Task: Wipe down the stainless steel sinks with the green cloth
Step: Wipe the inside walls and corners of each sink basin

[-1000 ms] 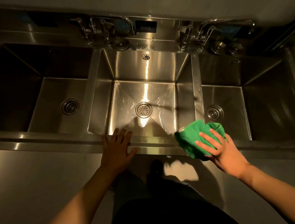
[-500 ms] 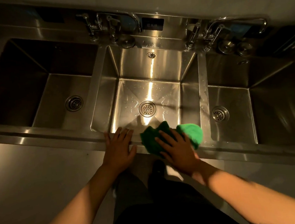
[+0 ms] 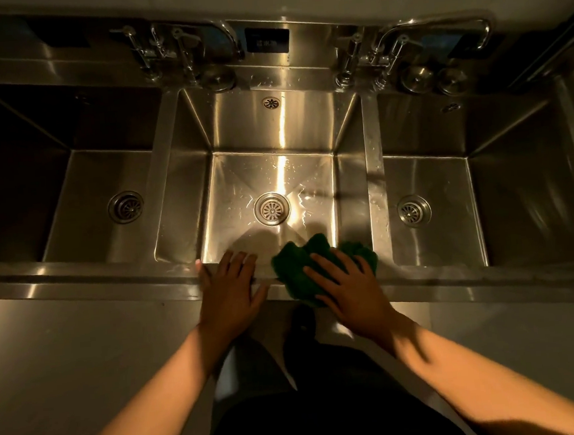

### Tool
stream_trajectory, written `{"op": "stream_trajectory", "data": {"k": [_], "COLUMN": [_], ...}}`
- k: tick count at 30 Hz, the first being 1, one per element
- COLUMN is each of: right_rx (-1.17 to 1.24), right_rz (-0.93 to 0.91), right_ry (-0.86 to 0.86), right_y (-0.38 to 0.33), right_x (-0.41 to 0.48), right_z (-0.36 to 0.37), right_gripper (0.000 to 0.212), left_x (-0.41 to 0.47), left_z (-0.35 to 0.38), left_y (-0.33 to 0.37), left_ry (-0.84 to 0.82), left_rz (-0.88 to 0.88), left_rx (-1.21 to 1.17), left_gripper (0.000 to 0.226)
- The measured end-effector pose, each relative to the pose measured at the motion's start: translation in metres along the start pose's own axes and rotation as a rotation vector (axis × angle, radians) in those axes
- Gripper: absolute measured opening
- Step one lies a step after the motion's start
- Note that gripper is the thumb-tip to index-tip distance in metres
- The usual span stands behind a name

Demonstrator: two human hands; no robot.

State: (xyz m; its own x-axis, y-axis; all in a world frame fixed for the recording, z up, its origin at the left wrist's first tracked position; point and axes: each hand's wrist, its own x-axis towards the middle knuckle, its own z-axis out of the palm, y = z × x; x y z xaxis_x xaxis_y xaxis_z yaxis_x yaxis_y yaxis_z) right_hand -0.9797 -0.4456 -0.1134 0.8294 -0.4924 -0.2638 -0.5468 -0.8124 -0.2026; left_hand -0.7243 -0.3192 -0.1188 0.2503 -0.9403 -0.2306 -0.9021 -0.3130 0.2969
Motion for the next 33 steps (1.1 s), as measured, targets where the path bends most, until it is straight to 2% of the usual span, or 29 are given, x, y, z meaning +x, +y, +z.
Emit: {"op": "stream_trajectory", "data": {"k": [5, 9, 12, 17, 21, 24, 27, 30, 33], "right_rx": [-0.094, -0.091, -0.07, 0.055, 0.13, 0.222, 0.274, 0.19, 0.16], "right_rz": [0.067, 0.282, 0.351, 0.431, 0.415, 0.404, 0.403, 0.354, 0.408], "right_ry": [0.082, 0.13, 0.104, 0.078, 0.132, 0.156, 0.247, 0.407, 0.433], "right_y": [0.031, 0.042, 0.045, 0.053, 0.07, 0.089, 0.106, 0.13, 0.153], "right_x": [-0.047, -0.075, -0.075, -0.033, -0.003, 0.019, 0.045, 0.075, 0.113], "right_z": [0.002, 0.004, 0.0, -0.012, -0.009, -0.005, -0.01, -0.021, -0.035], "right_gripper": [0.06, 0.057, 0.057, 0.058, 0.055, 0.057, 0.057, 0.054, 0.053], "left_x": [0.018, 0.034, 0.046, 0.072, 0.095, 0.111, 0.12, 0.12, 0.12], "left_z": [0.018, 0.028, 0.031, 0.03, 0.032, 0.03, 0.03, 0.032, 0.033], "left_y": [0.024, 0.042, 0.049, 0.061, 0.064, 0.064, 0.064, 0.065, 0.064], "left_ry": [-0.126, -0.172, -0.204, -0.227, -0.255, -0.257, -0.253, -0.241, -0.224], "left_rz": [0.127, 0.171, 0.164, 0.117, 0.088, 0.076, 0.099, 0.097, 0.098], "left_rx": [-0.005, -0.023, -0.019, -0.044, -0.065, -0.095, -0.111, -0.133, -0.196], "left_gripper": [0.075, 0.076, 0.078, 0.081, 0.066, 0.063, 0.061, 0.06, 0.057]}}
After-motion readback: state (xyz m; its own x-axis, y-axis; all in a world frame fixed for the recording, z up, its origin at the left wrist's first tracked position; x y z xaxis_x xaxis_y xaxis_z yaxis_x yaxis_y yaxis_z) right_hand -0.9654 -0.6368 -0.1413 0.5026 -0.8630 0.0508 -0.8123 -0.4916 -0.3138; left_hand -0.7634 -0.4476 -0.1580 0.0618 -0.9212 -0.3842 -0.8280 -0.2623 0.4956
